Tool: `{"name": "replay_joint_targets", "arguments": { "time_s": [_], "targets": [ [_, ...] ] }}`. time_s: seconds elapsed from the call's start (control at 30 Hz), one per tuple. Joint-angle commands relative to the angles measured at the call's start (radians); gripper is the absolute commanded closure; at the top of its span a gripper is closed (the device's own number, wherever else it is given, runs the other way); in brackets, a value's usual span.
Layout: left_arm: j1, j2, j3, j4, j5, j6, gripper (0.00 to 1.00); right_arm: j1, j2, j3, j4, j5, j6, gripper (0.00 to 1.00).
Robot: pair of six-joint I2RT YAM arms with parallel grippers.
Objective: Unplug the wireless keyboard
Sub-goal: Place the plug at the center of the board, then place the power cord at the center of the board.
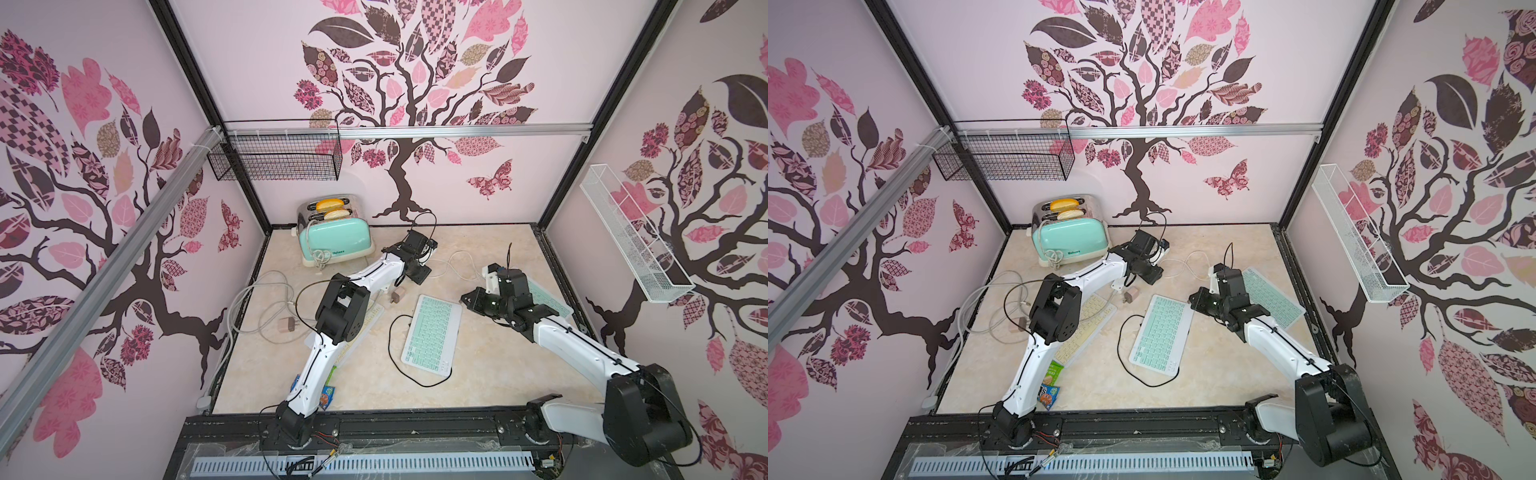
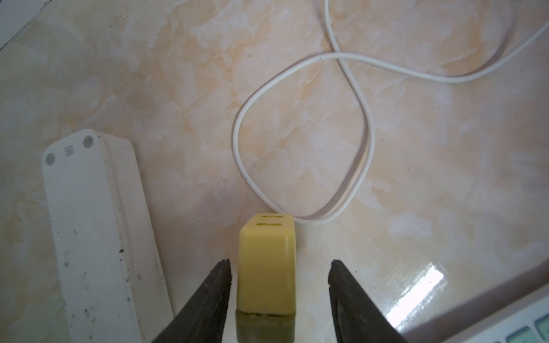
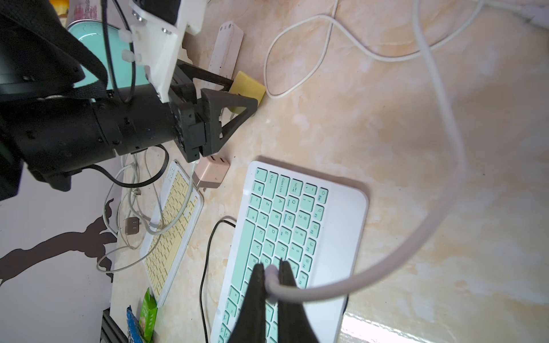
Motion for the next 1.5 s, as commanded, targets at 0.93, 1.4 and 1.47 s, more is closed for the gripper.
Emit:
{"name": "replay_joint_targets", "arguments": {
  "time_s": [0.93, 1.4, 1.47],
  "targets": [
    [-0.101, -0.566, -0.657, 0.255, 0.206, -0.153, 0.45, 0.003, 0.148, -0.043, -0.240, -0.066, -0.035, 0.38],
    [-0.319, -0.389, -0.552, 0.205, 0.112, 0.018, 0.44, -0.096, 0.008, -0.066, -0.189, 0.175, 0.072, 0.27],
    [-0.343, -0.354, -0.527, 0.216, 0.108, 0.034, 0.43, -0.141, 0.009, -0.087, -0.150, 0.143, 0.101, 0.27]
  ]
}}
